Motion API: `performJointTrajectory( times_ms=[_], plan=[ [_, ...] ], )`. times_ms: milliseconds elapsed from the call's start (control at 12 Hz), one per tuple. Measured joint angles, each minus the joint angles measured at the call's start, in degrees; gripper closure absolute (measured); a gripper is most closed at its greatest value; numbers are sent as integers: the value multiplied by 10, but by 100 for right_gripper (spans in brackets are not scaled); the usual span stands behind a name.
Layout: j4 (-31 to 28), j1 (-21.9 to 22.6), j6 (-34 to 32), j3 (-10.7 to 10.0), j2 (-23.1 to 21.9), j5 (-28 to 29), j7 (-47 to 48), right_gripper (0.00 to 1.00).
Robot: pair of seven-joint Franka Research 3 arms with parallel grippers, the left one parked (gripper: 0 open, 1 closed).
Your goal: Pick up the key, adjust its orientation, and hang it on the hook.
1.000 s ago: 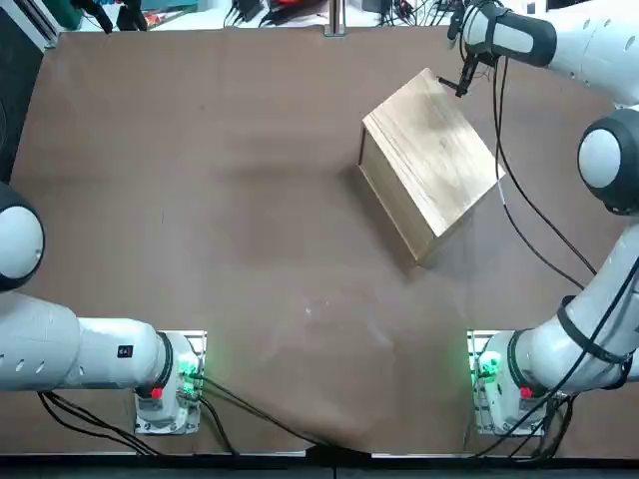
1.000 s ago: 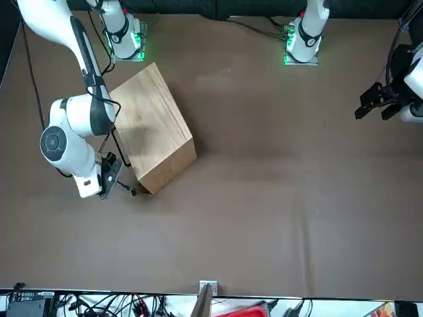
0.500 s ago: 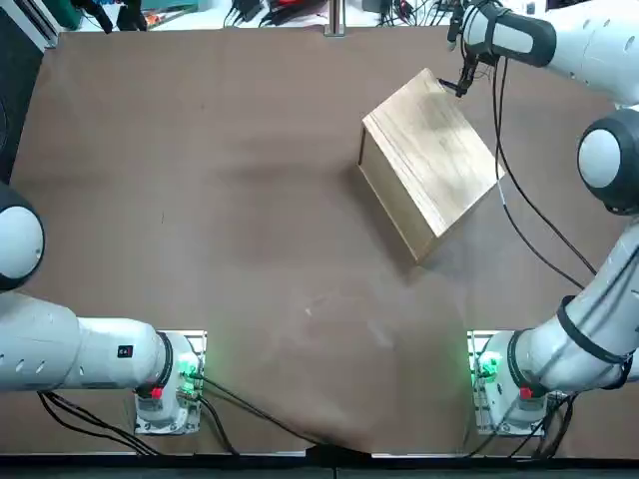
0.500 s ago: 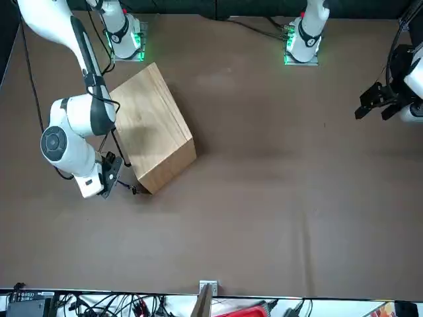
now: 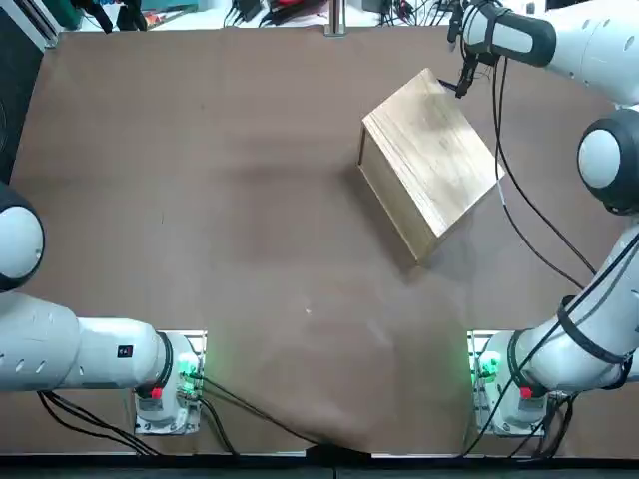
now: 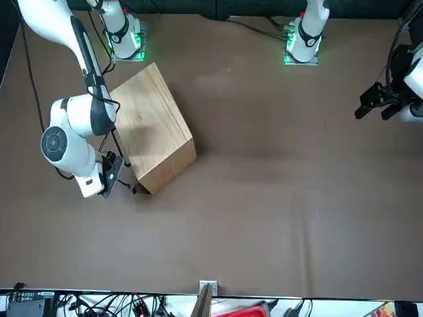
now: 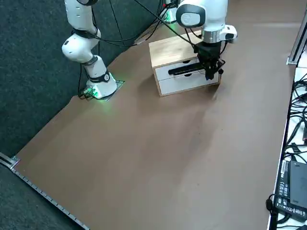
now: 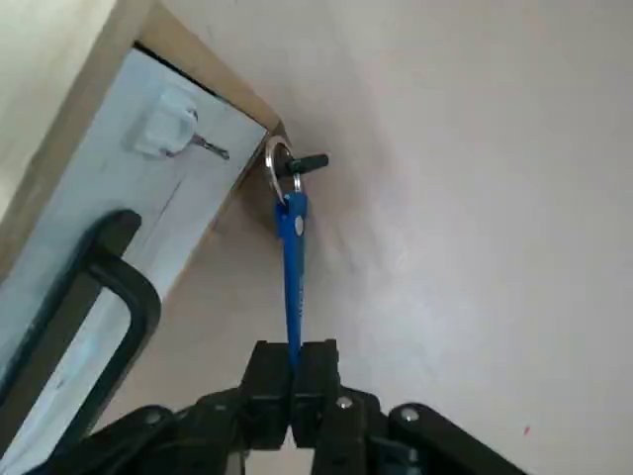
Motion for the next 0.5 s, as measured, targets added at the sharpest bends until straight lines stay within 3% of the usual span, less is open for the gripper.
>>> performJointTrajectory(
  times_ms=[500],
  plan=[
    [0, 1, -25, 2, 0, 8, 0, 96]
  ],
)
